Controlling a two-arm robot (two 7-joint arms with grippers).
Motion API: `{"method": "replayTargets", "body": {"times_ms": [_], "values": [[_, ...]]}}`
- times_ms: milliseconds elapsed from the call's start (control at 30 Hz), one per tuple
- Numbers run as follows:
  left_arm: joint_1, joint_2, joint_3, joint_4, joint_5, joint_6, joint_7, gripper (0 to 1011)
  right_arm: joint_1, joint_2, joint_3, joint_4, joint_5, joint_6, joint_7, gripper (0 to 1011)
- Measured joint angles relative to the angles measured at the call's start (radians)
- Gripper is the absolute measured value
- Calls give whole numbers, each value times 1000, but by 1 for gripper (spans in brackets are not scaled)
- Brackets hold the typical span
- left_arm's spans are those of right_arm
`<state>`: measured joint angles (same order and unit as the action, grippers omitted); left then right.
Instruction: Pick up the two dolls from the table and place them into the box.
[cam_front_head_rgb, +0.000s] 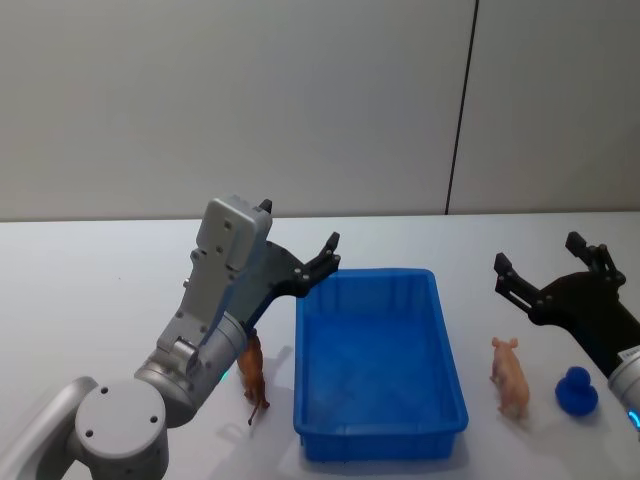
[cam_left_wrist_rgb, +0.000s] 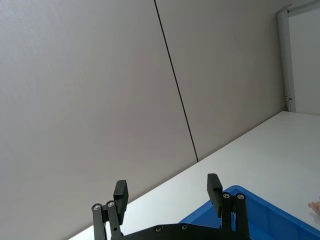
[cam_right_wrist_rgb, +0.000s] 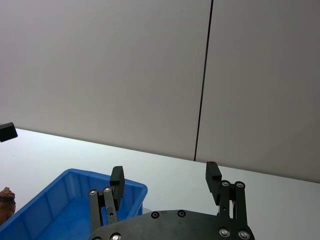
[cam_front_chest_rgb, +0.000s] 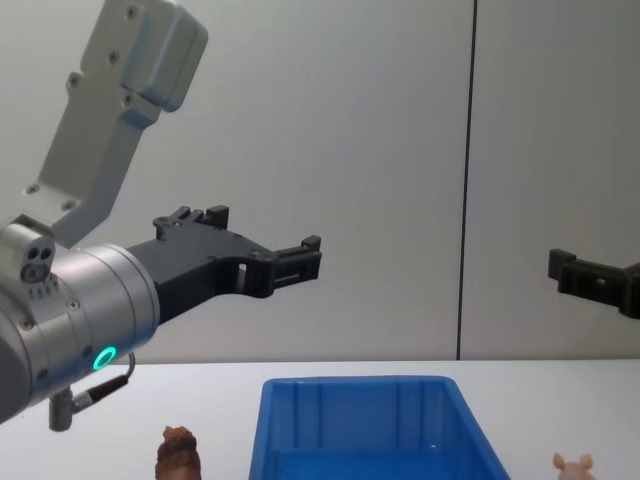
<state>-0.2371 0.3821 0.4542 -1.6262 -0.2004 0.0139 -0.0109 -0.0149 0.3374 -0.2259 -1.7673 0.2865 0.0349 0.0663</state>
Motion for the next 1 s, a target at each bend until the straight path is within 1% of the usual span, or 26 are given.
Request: {"method": "replayTargets", "body": {"times_ms": [733, 933, 1000], "values": [[0, 0, 0, 0, 0, 0, 0, 1001, 0, 0, 1, 1, 1, -1, 2, 1001], [0, 0, 0, 0, 0, 0, 0, 1001, 2, 9, 10, 7, 16, 1, 15, 1001], [0, 0, 0, 0, 0, 0, 0, 1001, 1, 17, 18, 11, 28, 4, 24, 1001]]}}
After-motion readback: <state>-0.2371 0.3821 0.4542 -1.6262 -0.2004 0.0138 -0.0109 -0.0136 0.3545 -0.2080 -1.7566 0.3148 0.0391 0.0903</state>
